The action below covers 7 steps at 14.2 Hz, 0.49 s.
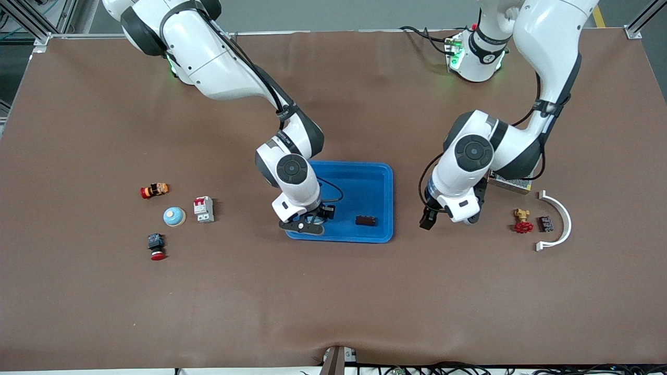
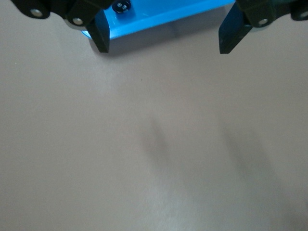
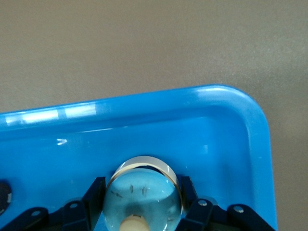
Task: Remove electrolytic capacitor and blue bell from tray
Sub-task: 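Grasp the second bell with the right gripper while the left gripper reaches the tray, then grasp the second capacitor with the left gripper while the right gripper carries the bell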
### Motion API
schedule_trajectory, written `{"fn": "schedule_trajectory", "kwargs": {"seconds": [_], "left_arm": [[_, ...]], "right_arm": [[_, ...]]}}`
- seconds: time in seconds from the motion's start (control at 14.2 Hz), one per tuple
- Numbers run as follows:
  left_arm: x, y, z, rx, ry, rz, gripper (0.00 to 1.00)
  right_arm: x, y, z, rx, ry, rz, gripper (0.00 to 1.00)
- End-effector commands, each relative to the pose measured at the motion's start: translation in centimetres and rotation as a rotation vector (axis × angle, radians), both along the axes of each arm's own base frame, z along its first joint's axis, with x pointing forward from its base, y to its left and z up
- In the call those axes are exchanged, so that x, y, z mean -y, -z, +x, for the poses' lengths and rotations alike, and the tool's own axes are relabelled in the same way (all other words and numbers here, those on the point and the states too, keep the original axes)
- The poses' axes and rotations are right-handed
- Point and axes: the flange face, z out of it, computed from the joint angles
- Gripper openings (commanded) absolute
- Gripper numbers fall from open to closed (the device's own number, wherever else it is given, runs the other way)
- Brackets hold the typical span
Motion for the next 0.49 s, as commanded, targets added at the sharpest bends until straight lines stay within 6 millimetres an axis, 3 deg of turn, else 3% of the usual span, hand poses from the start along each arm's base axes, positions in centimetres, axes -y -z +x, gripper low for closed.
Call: {"fn": "schedule_trajectory", "kwargs": {"seconds": [0.0, 0.35, 0.42], "left_arm": [[2.5, 0.5, -0.4, 0.010, -0.065, -0.012, 1.00], [5.4, 2.2, -1.9, 0.002, -0.158, -0.025, 1.00], [6.2, 2.8, -2.3, -0.002, -0.174, -0.028, 1.00]], "right_arm": [[-0.2, -2.2, 0.1, 0.004, 0.002, -0.013, 0.51], [1.2, -8.2, 0.2, -0.059, -0.009, -0.061, 0.51], [3.0, -9.7, 1.2, -0.070, -0.026, -0.066, 0.51]]}}
